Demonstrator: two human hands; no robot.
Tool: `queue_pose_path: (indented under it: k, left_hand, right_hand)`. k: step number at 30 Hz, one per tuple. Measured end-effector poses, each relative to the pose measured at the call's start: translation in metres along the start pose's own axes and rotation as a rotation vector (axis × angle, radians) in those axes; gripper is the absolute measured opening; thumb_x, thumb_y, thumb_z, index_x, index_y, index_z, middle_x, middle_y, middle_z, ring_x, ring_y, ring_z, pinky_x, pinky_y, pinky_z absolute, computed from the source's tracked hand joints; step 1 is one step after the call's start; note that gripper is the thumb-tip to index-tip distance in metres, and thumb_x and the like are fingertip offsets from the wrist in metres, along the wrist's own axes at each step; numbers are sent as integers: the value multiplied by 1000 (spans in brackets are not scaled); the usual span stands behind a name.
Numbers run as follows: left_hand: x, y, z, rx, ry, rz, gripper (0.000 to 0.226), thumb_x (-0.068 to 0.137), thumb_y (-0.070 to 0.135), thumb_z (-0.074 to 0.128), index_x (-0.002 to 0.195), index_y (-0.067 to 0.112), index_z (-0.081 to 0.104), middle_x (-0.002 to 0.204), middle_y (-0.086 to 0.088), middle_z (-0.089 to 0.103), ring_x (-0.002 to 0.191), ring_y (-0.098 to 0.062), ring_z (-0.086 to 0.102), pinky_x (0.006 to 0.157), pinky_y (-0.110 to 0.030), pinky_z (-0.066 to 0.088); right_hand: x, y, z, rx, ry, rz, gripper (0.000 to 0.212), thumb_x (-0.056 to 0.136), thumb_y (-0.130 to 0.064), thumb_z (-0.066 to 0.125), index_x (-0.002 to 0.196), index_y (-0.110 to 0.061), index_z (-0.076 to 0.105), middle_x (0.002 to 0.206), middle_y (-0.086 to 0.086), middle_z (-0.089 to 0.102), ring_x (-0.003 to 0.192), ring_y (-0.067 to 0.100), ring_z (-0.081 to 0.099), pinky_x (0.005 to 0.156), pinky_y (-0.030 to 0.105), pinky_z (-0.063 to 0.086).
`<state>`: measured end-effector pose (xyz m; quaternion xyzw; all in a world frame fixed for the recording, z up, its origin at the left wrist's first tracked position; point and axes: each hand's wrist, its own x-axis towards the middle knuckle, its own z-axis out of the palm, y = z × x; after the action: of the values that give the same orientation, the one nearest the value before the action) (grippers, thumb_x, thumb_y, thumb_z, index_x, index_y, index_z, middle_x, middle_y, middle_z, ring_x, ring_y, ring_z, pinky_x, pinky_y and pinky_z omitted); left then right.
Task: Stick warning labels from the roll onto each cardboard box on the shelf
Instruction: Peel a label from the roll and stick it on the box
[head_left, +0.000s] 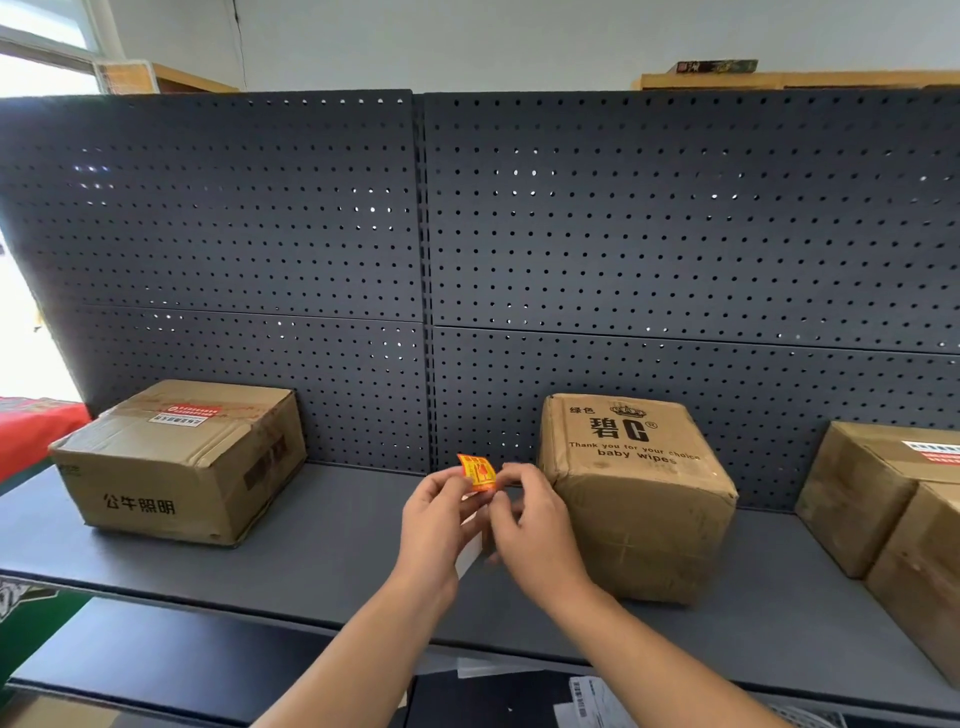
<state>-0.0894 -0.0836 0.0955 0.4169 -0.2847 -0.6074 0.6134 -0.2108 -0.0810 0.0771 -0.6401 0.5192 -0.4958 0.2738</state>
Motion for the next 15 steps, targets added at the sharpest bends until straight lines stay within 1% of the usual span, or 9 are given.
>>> queue_pose_path:
  k: [1,2,3,5,8,10,11,13,15]
  left_hand:
    - [1,0,0,-12,-9,4,14,100,3,57,112,3,64,107,-22,77,93,-29,75,84,-43,62]
    - [1,0,0,-15,-16,4,12,99,3,58,110,4,64,105,-22,76,93,-29,74,80,-43,61]
    - [1,1,1,-18,-21,1,10,98,3,58,106,6,63,102,-22,76,92,-30,73,74,-43,59]
    - [2,1,0,-14,-20,7,9,97,4,57,103,7,63,97,-22,72,88,-32,69,63,-39,52]
    - [2,4,-1,0,-23,39,14,97,6,55,108,4,63,97,-23,70,82,-30,66,61,-38,47]
    - [2,7,-2,14,-36,54,20,97,7,55,114,-2,61,96,-23,70,78,-28,66,62,-38,48]
    - [1,9,-3,23,-42,59,19,97,8,55,113,-2,60,94,-22,69,75,-27,66,61,-37,50]
    - [0,13,-4,39,-52,65,10,100,7,56,108,3,61,91,-21,71,72,-25,69,58,-33,54]
    - [0,15,-4,63,-58,77,7,101,8,57,106,5,61,94,-20,74,77,-24,73,60,-32,58]
  right_hand:
    - [3,-5,-1,110,1,95,10,104,-22,53,111,-28,57,105,-1,68,81,22,74,67,49,65]
    - [6,-10,-2,203,-7,176,8,106,-22,52,111,-23,58,95,5,70,71,25,74,63,51,64]
    - [9,-16,-2,269,-15,235,9,106,-22,51,110,-19,58,92,11,70,64,27,74,61,50,64]
    - [15,-23,-1,372,-38,320,14,107,-24,51,111,-14,60,95,18,71,61,28,71,59,44,63]
    - [20,-26,4,469,-37,394,19,107,-26,52,112,-11,62,97,21,73,65,24,69,57,35,58]
    - [23,-27,4,481,-29,388,18,106,-25,55,109,-10,64,93,19,74,67,22,68,56,32,54]
    - [23,-28,3,461,-19,365,16,105,-24,56,106,-11,65,90,16,73,67,20,67,55,30,52]
    - [24,-30,1,415,14,299,11,103,-22,60,101,-13,67,85,11,69,67,18,63,53,28,50]
    - [23,-33,-4,381,41,236,10,102,-20,62,97,-15,68,80,9,68,65,17,62,52,27,48]
